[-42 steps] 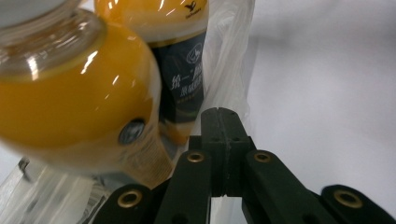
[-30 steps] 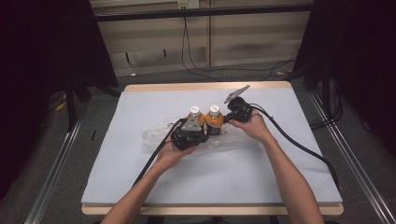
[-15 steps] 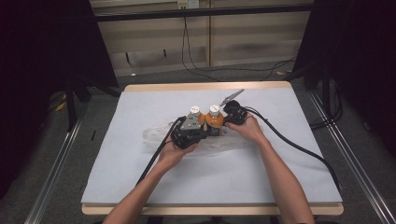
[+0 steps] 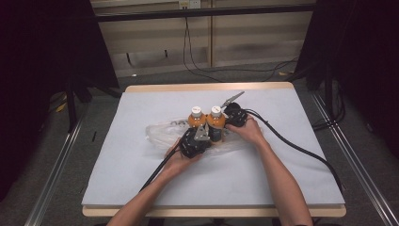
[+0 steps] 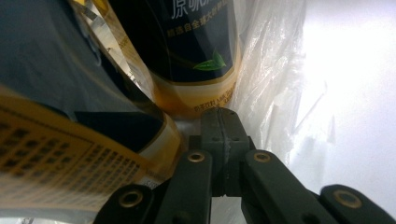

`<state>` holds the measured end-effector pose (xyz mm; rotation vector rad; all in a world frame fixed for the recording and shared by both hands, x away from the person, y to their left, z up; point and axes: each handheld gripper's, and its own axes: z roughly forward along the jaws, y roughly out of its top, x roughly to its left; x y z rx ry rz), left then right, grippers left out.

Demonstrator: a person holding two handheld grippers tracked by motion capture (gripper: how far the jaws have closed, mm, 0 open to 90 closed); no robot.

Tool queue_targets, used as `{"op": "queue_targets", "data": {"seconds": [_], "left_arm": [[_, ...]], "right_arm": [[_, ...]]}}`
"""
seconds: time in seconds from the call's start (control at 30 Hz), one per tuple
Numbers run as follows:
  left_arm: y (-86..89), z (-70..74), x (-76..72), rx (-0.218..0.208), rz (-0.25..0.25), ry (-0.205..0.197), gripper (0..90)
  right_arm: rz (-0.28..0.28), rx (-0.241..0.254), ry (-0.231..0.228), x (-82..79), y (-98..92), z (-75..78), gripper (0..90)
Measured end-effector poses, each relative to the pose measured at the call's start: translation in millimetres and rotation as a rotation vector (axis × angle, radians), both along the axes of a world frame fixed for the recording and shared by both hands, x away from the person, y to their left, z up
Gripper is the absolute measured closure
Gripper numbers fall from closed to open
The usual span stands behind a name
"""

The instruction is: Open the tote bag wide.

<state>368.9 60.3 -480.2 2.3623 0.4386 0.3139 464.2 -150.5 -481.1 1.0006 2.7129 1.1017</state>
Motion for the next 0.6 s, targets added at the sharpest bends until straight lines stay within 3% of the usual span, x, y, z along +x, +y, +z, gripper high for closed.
{"op": "queue_targets", "data": {"seconds": [0.2, 0.33, 0.37, 0.4, 0.57, 0.6], "left_arm": [[3.3, 0.6, -10.0, 0.003, -0.034, -0.001, 90.0], [6.1, 1.3, -17.0, -0.001, -0.06, 0.022, 90.0], [7.6, 2.7, -17.7, 0.015, -0.082, 0.031, 90.0], [7.7, 1.2, -20.0, -0.01, -0.079, 0.034, 90.0], [11.9, 2.7, -25.2, 0.001, -0.117, 0.051, 90.0], [12.3, 2.3, -26.6, -0.017, -0.122, 0.069, 90.0]], "right_arm": [[-0.061, 0.011, -0.008, 4.2, 0.4, -1.4, 90.0], [-0.115, 0.0, -0.027, 8.5, 1.7, -1.4, 90.0], [-0.126, -0.003, -0.036, 10.2, 2.5, -1.7, 90.0], [-0.133, -0.011, -0.041, 11.8, 3.4, -1.4, 90.0], [-0.153, -0.038, -0.062, 18.7, 9.8, -0.8, 90.0], [-0.159, -0.038, -0.06, 19.6, 9.9, -0.8, 90.0]]}}
